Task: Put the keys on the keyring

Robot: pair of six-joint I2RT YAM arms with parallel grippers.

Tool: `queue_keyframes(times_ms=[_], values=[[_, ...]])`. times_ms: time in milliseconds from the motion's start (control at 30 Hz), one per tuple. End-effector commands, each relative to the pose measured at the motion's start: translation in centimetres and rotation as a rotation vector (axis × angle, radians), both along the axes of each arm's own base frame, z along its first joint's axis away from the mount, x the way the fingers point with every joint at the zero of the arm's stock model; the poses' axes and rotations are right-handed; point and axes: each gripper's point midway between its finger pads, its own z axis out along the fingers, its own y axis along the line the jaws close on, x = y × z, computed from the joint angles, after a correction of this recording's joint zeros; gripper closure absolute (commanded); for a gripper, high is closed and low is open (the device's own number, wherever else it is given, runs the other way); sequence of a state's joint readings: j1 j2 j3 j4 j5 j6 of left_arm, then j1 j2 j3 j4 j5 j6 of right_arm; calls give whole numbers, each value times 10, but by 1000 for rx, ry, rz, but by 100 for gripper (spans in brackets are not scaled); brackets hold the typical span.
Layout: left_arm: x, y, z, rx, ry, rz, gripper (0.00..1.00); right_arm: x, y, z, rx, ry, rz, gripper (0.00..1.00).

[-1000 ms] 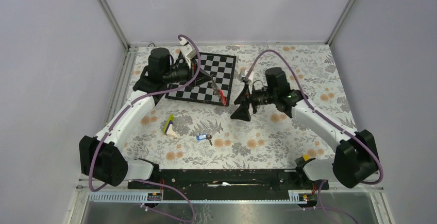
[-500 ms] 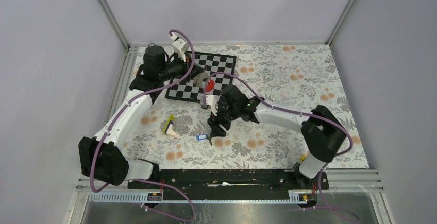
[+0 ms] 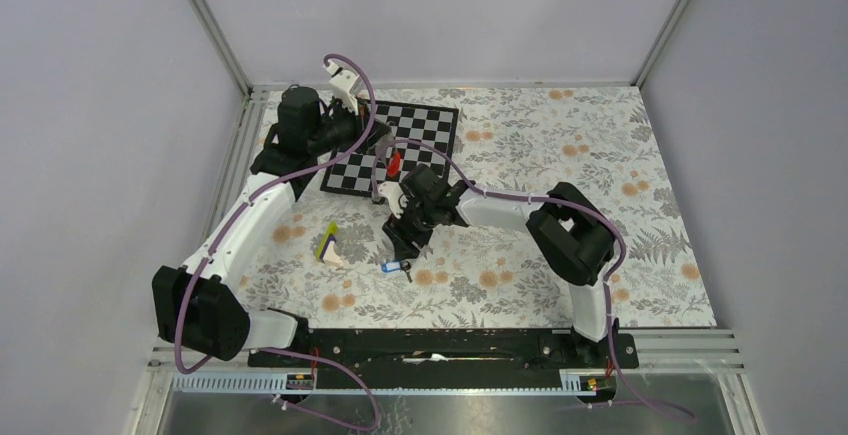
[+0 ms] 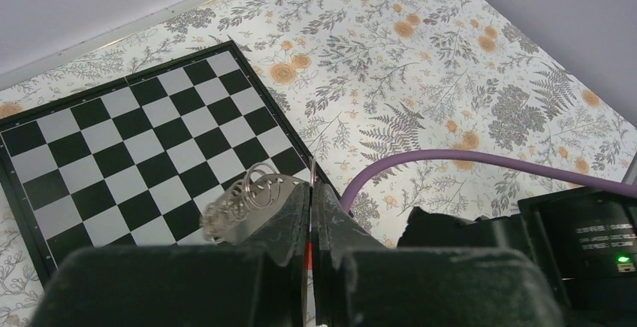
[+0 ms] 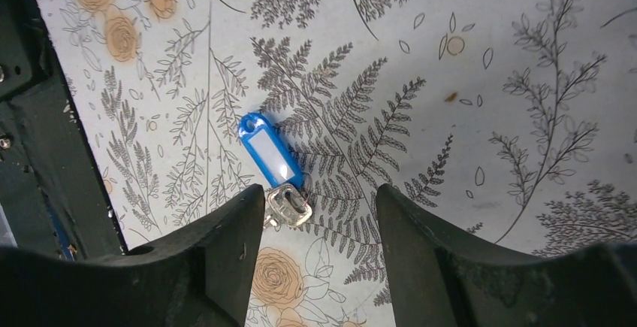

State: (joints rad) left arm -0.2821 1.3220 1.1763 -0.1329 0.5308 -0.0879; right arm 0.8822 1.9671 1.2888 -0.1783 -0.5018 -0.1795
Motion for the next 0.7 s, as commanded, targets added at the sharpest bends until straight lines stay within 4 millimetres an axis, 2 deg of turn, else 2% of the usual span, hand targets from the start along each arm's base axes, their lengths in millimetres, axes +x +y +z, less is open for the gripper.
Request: queue_keyframes(times_ms=[0, 267, 667], values=[[9, 1, 40, -49, -95, 24, 100, -4, 4, -1, -30, 42, -24, 37], [8, 0, 35, -49, -87, 21, 100, -13, 3, -9, -39, 101, -16, 44], [6, 1, 31, -45, -86, 20, 100, -22, 5, -16, -52, 143, -1, 61]])
